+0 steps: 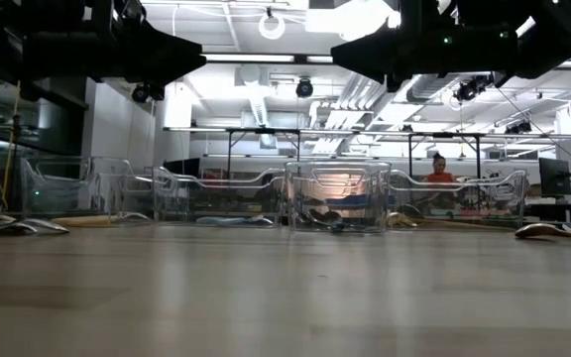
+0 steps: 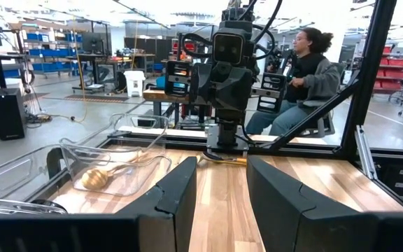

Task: Sort silverware by color (type)
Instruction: Put the gold spoon into the right transparent bin

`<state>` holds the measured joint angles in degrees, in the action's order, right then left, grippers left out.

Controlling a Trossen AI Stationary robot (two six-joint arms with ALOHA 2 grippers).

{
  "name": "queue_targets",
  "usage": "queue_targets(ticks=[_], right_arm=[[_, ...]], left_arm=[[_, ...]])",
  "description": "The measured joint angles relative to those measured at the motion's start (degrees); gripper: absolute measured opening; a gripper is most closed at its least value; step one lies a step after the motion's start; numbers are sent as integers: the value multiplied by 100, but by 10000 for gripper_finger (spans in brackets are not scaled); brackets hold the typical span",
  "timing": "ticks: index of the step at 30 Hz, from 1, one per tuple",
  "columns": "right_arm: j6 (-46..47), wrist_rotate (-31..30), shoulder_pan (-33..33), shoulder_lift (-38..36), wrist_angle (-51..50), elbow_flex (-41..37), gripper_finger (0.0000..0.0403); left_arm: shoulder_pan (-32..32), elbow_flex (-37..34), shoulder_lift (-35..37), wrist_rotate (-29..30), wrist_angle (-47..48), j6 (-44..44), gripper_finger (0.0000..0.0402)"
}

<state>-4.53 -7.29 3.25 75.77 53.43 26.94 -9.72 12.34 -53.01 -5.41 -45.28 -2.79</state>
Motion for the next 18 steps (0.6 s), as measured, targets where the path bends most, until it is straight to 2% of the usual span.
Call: queue_targets(ticks=[18], right_arm=[[1,0,0,2,-67,0,81]], left_arm=[[0,-2,0,0,0,0,117]])
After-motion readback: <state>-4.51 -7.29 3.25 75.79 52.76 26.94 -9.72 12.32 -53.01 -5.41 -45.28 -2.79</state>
